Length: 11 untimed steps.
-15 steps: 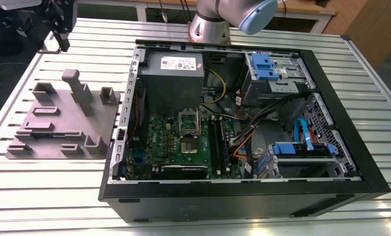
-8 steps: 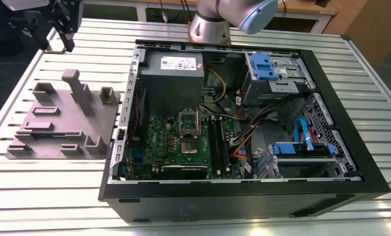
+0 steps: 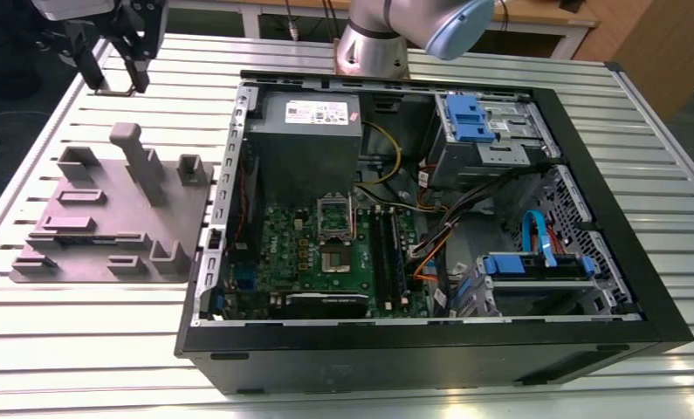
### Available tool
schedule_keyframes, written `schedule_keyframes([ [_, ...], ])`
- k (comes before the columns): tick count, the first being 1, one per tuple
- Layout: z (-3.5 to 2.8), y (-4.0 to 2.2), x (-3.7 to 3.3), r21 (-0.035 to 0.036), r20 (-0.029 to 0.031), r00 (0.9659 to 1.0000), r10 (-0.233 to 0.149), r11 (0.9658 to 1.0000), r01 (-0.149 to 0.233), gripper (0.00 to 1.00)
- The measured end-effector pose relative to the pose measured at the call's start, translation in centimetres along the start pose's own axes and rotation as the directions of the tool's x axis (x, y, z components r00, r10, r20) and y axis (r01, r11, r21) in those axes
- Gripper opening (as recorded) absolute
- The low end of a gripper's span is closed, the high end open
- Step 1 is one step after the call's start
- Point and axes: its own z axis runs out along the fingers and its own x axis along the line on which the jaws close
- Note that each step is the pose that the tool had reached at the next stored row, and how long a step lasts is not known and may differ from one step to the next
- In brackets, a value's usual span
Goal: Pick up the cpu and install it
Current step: 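Pick up the cpu and move it towards the insertion slot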
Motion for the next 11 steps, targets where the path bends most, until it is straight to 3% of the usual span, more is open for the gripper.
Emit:
schedule_keyframes([
  [7, -0.02, 0.04, -1.6, 0.0, 0.0001, 1.0, 0.0, 1.0, 0.0, 0.47],
  [11, -0.02, 0.05, -1.77, 0.0, 0.0001, 1.0, 0.0, 1.0, 0.0, 0.47],
])
